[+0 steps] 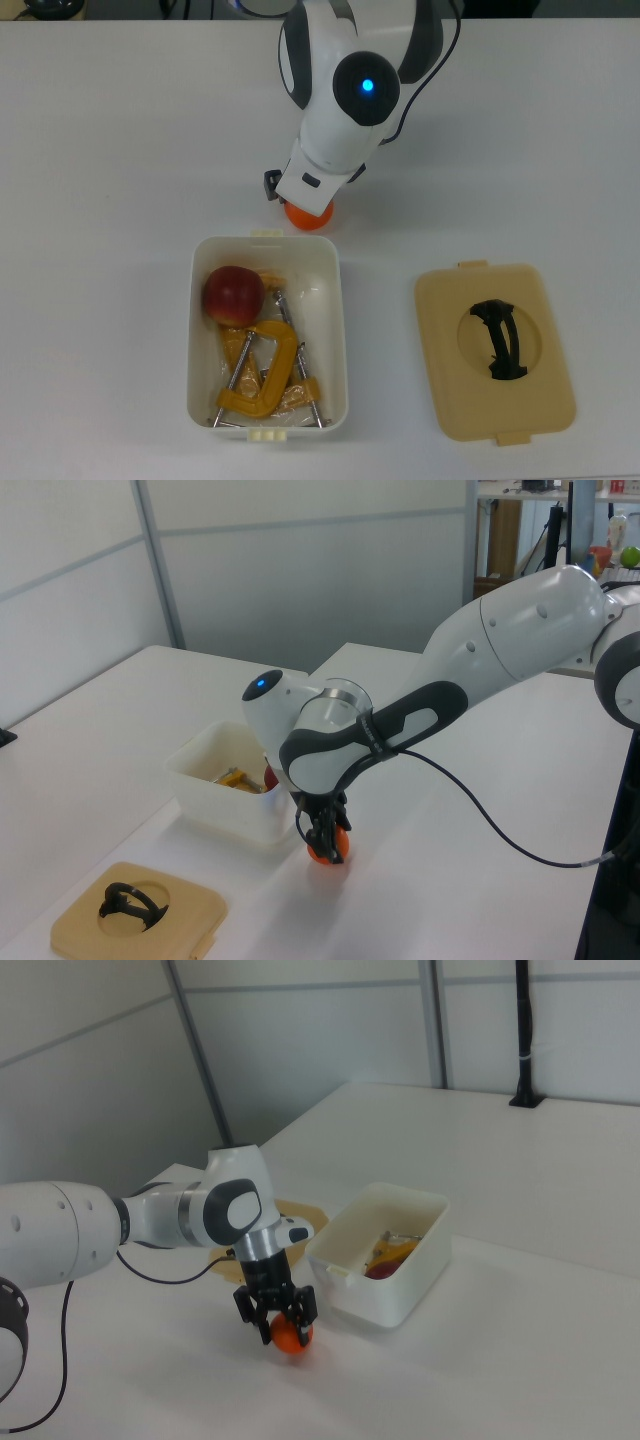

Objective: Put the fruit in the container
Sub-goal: 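Close the gripper around the tangerine, then lift the tangerine and carry it over the container, then lower the tangerine beside the apple and open the gripper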

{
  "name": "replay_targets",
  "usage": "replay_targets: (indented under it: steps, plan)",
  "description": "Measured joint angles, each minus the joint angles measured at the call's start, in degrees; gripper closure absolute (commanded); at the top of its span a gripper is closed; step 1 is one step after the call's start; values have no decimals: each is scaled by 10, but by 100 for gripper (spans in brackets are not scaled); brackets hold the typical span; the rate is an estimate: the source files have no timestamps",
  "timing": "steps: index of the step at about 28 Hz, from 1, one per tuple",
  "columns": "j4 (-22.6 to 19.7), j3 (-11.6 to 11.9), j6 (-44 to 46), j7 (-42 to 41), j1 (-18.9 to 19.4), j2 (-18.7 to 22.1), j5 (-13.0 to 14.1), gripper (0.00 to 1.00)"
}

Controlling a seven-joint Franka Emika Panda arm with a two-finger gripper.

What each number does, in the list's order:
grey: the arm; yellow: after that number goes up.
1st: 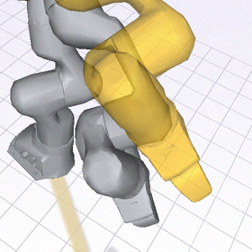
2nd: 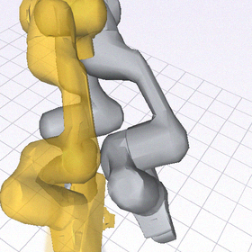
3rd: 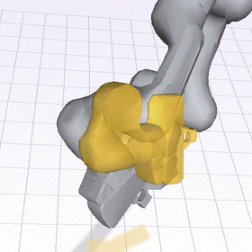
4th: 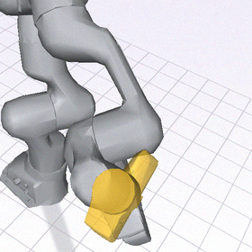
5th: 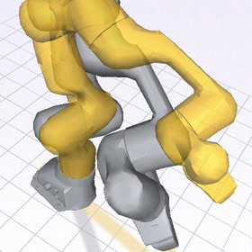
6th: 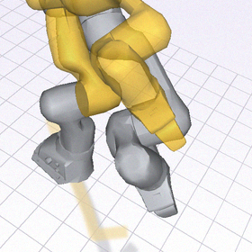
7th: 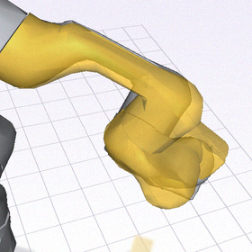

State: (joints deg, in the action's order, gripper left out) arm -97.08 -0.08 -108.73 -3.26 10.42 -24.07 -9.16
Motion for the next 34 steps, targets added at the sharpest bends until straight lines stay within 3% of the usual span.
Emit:
replay_targets:
  steps: [5, 15, 23, 26, 27, 28, 31, 34]
  plan:
    - [29, 2, 1, 0, -6, 11, 4, 100]
    - [101, 7, 25, -3, -49, 35, 68, 100]
    - [124, 8, 25, -4, -70, 35, 91, 100]
    - [127, 8, 10, -3, -72, 35, 93, 85]
    - [127, 8, -3, 0, -72, 34, 95, 74]
    - [127, 8, -18, 4, -72, 33, 99, 53]
    - [127, 9, -70, 22, -76, 26, 115, 28]
    - [127, 9, -103, 27, -85, 19, 124, 10]
